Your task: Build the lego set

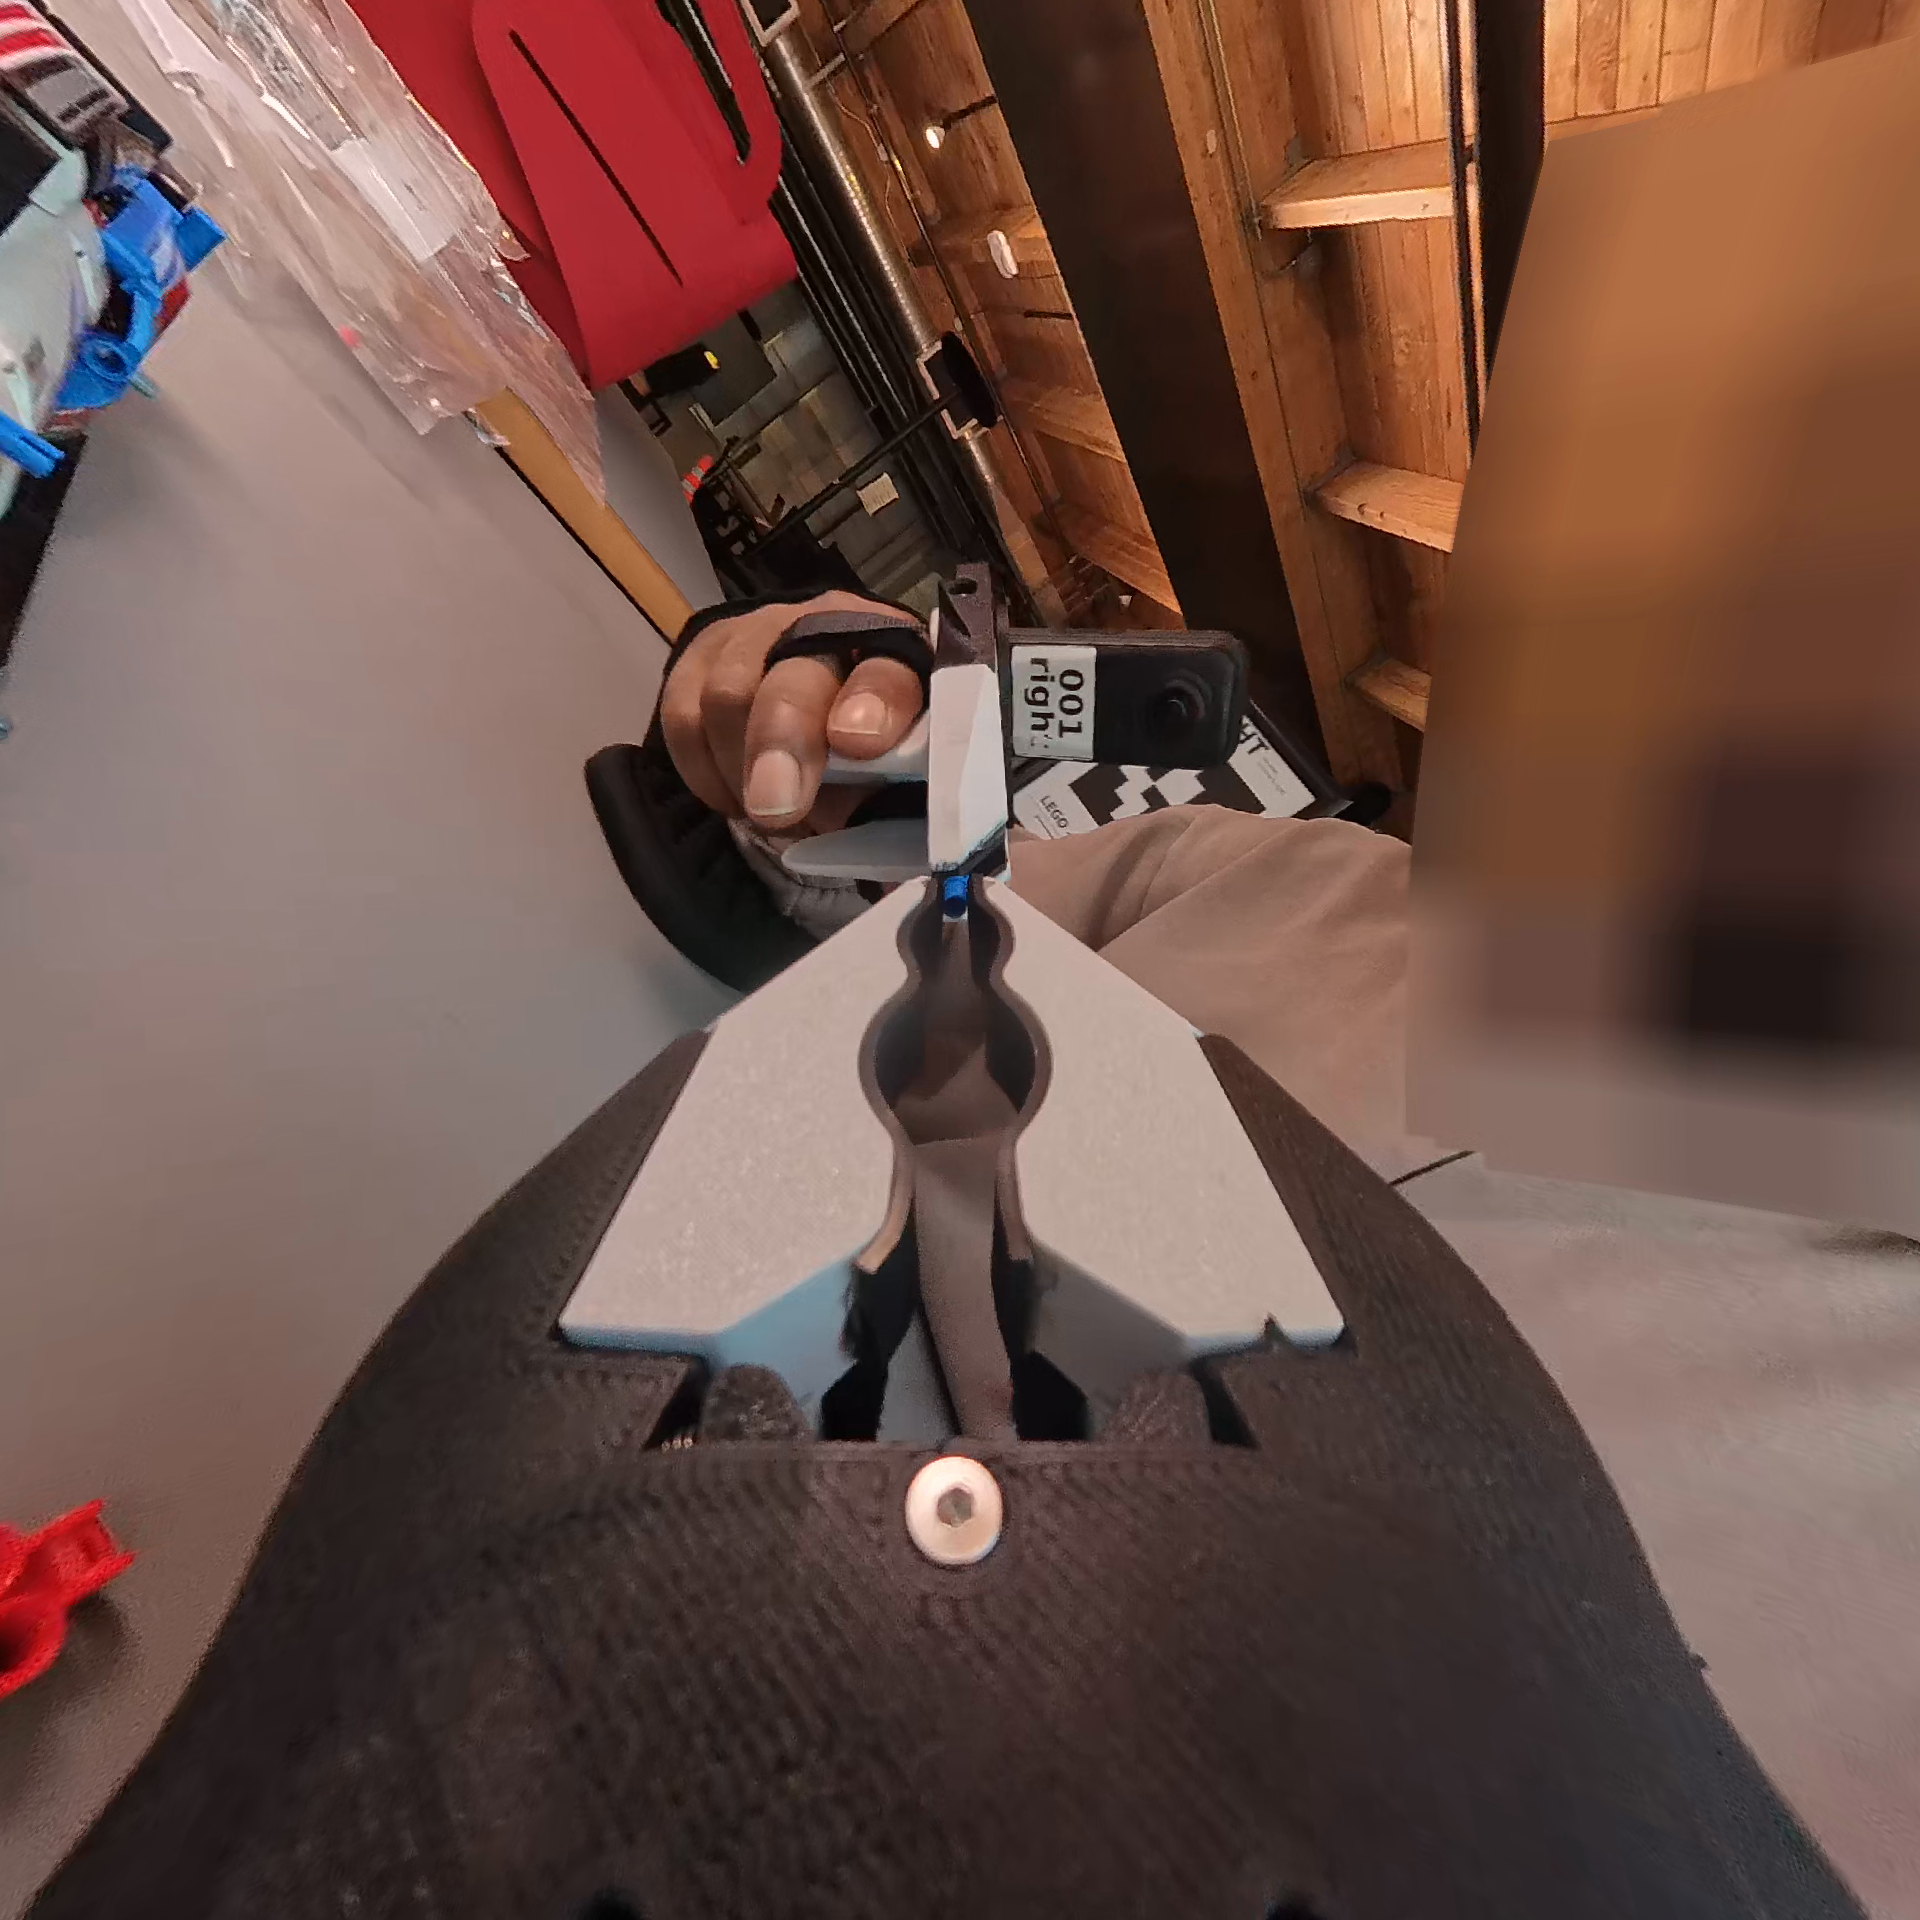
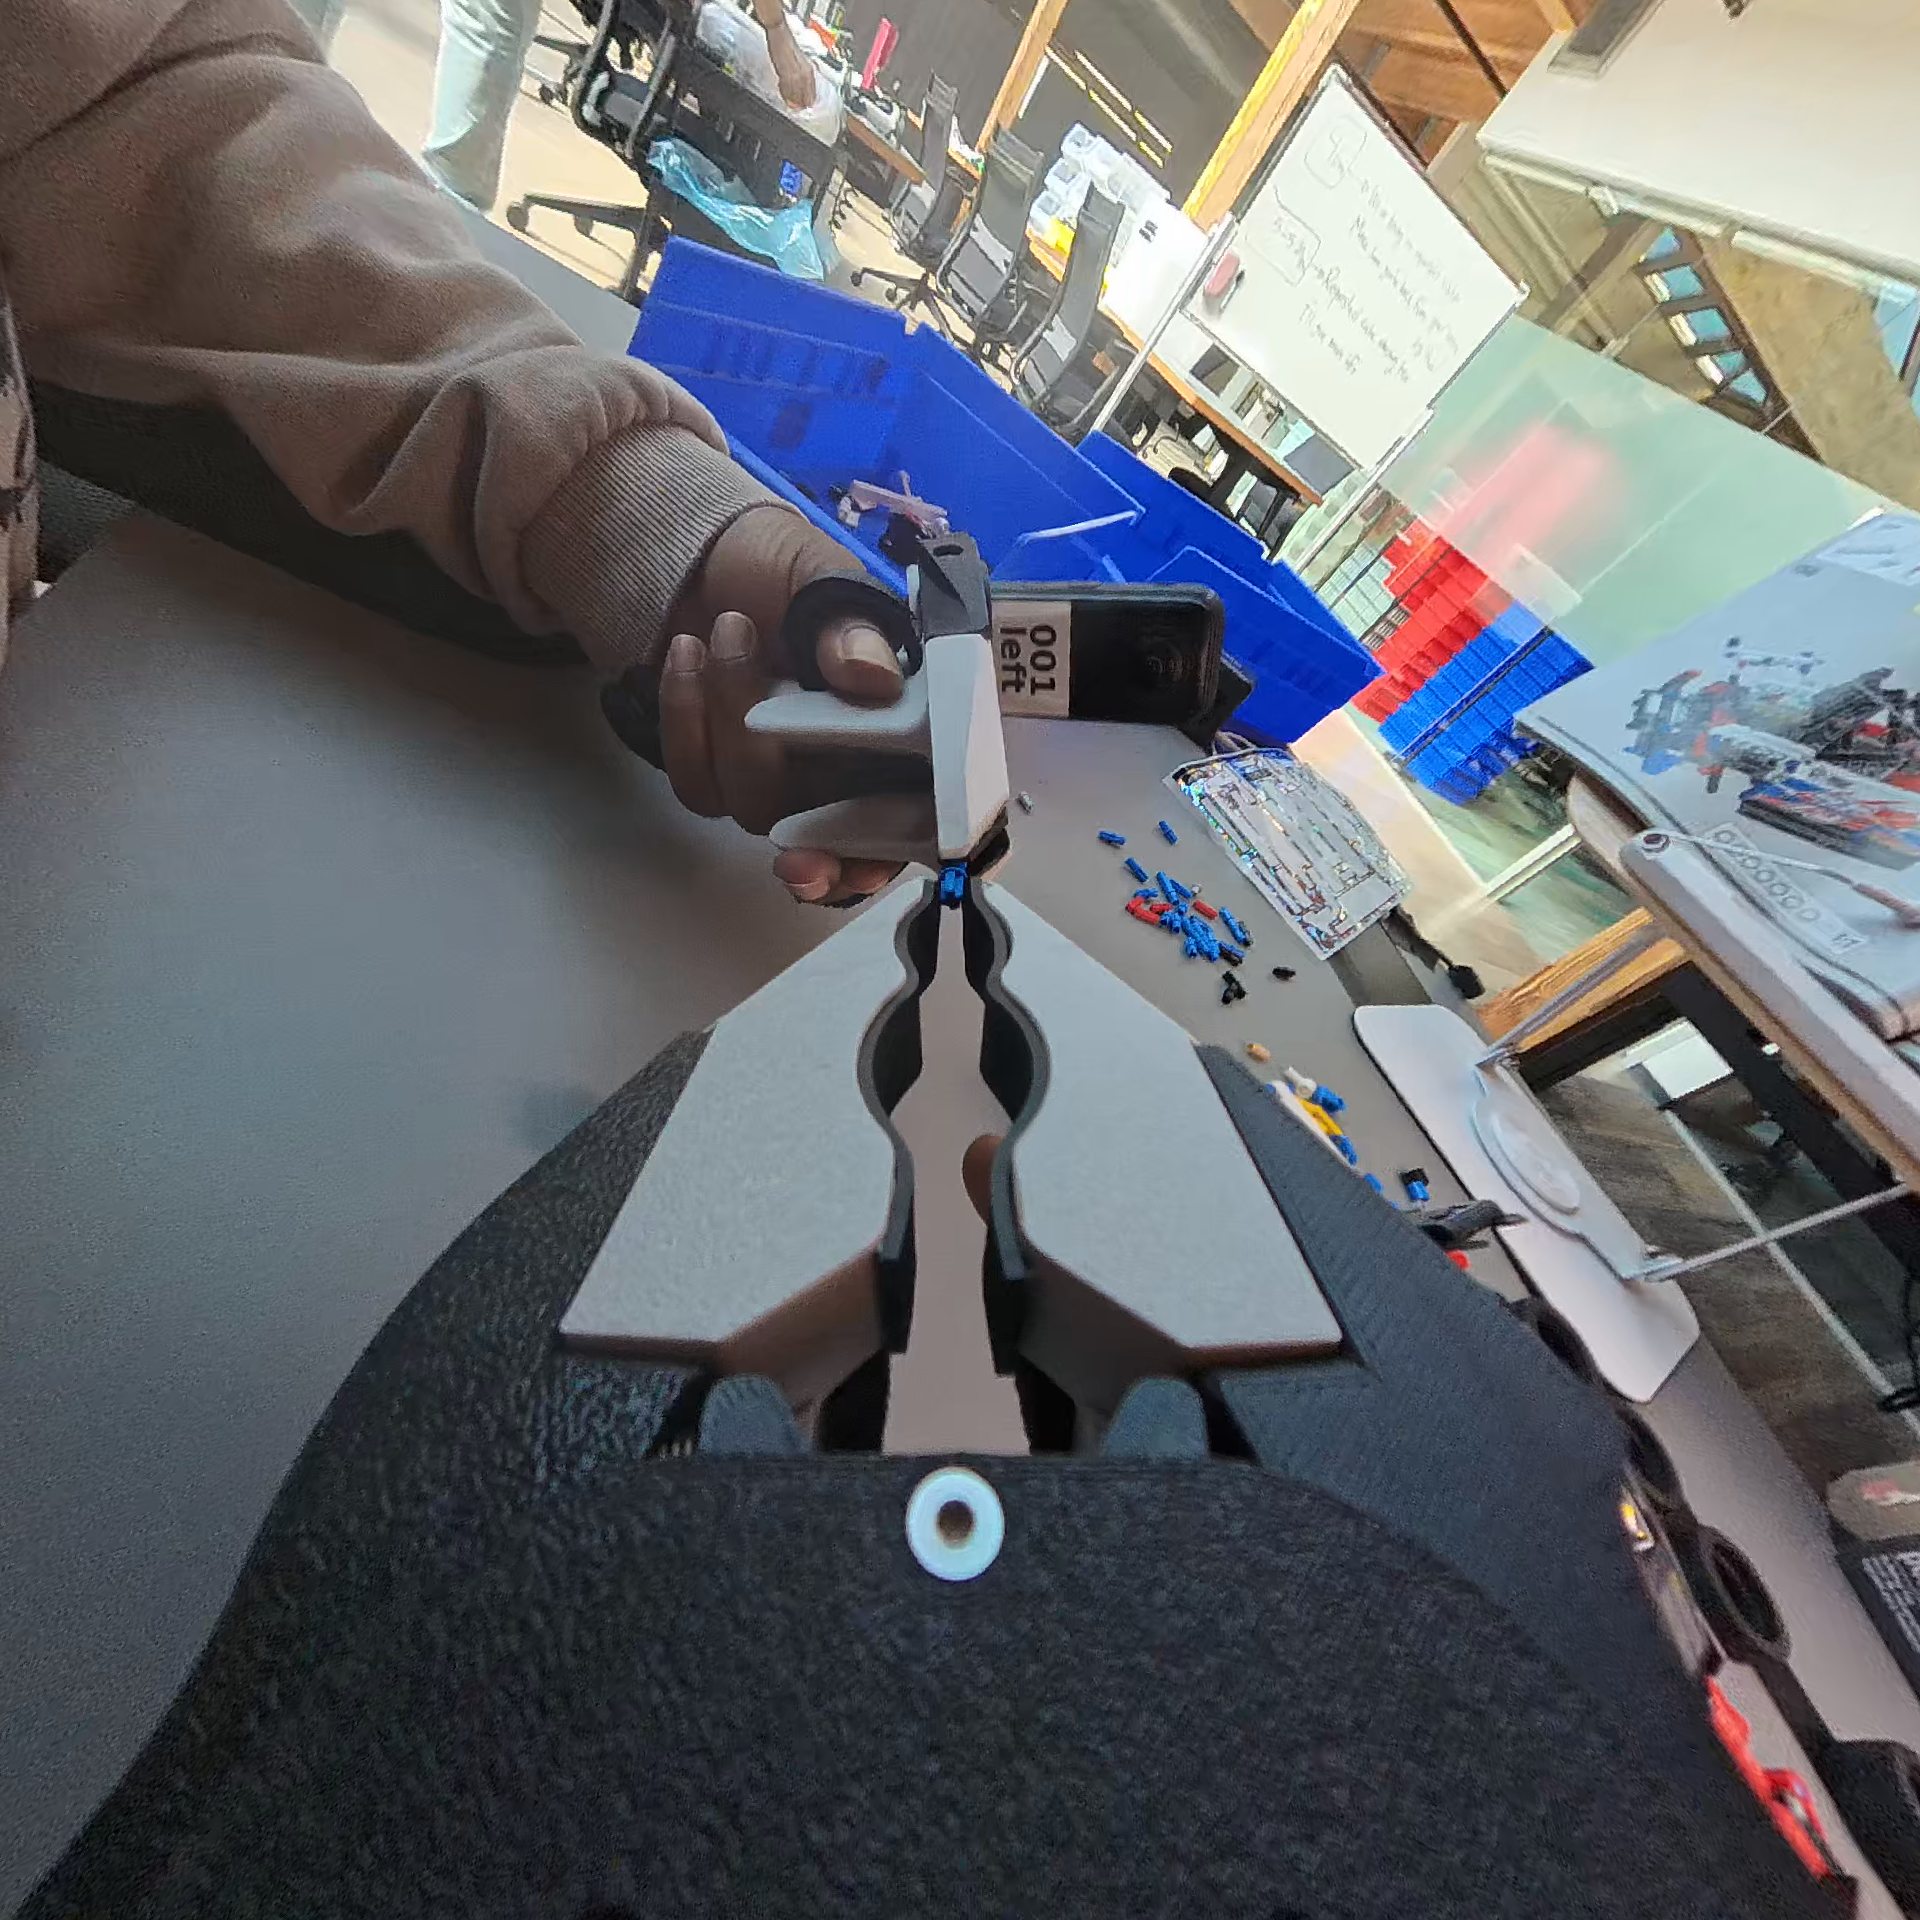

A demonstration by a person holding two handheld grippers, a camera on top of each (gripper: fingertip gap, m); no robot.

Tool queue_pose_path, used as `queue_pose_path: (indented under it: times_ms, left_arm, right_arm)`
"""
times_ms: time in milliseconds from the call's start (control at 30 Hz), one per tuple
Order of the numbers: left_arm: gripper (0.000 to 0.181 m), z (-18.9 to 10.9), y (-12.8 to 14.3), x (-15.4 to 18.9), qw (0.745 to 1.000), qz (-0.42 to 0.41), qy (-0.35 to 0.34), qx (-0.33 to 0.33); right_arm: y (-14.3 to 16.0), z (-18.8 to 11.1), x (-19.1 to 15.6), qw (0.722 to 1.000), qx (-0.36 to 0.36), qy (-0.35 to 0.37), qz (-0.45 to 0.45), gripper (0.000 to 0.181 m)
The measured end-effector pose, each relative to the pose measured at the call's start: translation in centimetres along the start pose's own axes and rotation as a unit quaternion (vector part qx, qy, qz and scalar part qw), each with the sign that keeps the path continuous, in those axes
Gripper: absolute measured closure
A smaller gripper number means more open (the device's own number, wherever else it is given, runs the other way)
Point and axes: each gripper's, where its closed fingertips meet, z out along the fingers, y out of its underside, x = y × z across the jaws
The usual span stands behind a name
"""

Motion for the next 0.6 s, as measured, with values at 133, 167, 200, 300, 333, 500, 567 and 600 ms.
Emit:
queue_pose_path:
  times_ms: [133,167,200,300,333,500,567,600]
  left_arm:
    - [0.162,-1.0,0.7,-2.6,0.983,0.104,-0.139,-0.062]
    - [0.159,-1.3,1.7,-3.3,0.965,0.149,-0.183,-0.112]
    - [0.153,-1.6,2.9,-4.0,0.943,0.187,-0.220,-0.165]
    - [0.143,-1.6,5.8,-5.2,0.888,0.254,-0.271,-0.270]
    - [0.139,-1.6,6.7,-5.7,0.869,0.270,-0.284,-0.301]
    - [0.141,-1.6,8.4,-8.0,0.815,0.323,-0.322,-0.358]
    - [0.144,-1.4,8.4,-8.2,0.808,0.336,-0.324,-0.359]
    - [0.146,-1.4,8.3,-8.2,0.803,0.346,-0.325,-0.360]
  right_arm:
    - [2.7,-0.6,1.0,0.995,-0.051,-0.037,0.082,0.179]
    - [3.9,-1.0,0.7,0.989,-0.079,-0.068,0.109,0.179]
    - [5.1,-1.3,0.2,0.981,-0.102,-0.098,0.130,0.179]
    - [7.3,-1.4,-1.9,0.961,-0.154,-0.166,0.159,0.179]
    - [7.5,-1.3,-2.9,0.956,-0.165,-0.188,0.154,0.179]
    - [7.6,-0.6,-6.4,0.935,-0.191,-0.260,0.148,0.179]
    - [7.5,-0.6,-6.9,0.931,-0.189,-0.270,0.159,0.179]
    - [7.5,-0.7,-7.1,0.929,-0.188,-0.273,0.165,0.179]
